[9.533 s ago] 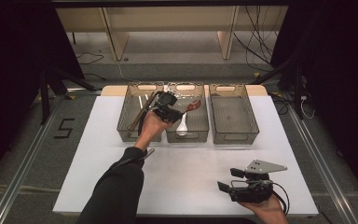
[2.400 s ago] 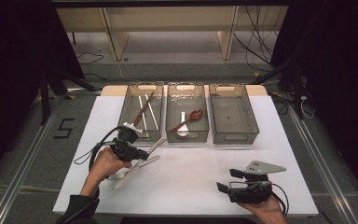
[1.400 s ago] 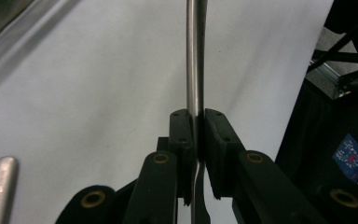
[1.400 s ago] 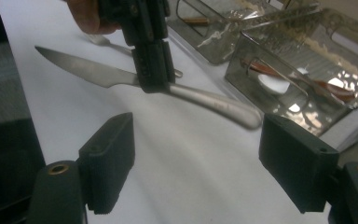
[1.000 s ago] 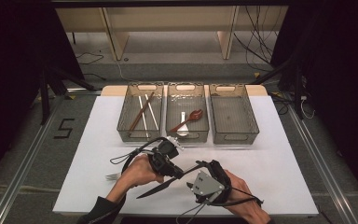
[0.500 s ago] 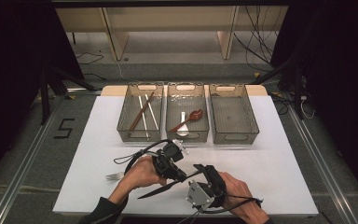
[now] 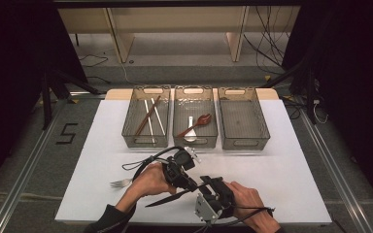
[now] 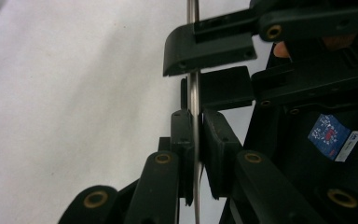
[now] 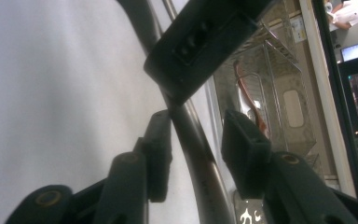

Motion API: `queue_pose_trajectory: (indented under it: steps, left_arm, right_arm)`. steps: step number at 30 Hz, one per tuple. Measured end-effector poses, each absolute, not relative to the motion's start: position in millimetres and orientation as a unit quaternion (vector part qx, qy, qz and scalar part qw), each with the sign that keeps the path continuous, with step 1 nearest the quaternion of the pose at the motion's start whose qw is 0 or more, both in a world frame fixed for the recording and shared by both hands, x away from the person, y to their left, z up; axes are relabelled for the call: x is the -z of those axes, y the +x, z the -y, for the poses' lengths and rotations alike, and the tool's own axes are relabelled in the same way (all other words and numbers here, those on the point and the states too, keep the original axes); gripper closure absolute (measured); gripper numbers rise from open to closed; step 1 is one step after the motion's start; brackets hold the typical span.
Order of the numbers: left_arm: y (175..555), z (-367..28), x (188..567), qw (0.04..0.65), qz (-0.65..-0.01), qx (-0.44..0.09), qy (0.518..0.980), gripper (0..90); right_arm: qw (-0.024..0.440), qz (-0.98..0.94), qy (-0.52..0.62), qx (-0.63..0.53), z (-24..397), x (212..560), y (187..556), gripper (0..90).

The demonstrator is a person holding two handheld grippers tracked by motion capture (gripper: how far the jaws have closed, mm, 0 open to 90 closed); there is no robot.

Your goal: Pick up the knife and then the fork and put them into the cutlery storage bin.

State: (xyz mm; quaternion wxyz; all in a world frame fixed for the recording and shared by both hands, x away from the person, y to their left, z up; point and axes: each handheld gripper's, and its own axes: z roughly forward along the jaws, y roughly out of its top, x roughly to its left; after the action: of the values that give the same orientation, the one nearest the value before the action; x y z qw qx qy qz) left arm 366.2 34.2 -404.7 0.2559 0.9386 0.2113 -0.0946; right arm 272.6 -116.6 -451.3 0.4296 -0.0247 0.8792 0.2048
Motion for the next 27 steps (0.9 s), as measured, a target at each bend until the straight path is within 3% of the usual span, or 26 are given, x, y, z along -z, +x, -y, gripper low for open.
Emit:
queue_pose_trajectory:
  steps: [12,18,27]
  left_arm:
    - [367,-35,403,0.257,-0.208,0.101,0.938,82.6]
    - [368,-38,399,0.260,-0.210,0.101,0.937,81.0]
    - [381,-76,378,0.304,-0.266,0.059,0.913,58.0]
  right_arm:
    - [0.443,-0.876,-0.068,-0.179,116,457,268,77.3]
    - [0.443,-0.876,-0.074,-0.178,116,456,267,78.7]
    - [0.432,-0.883,-0.073,-0.169,118,460,266,78.9]
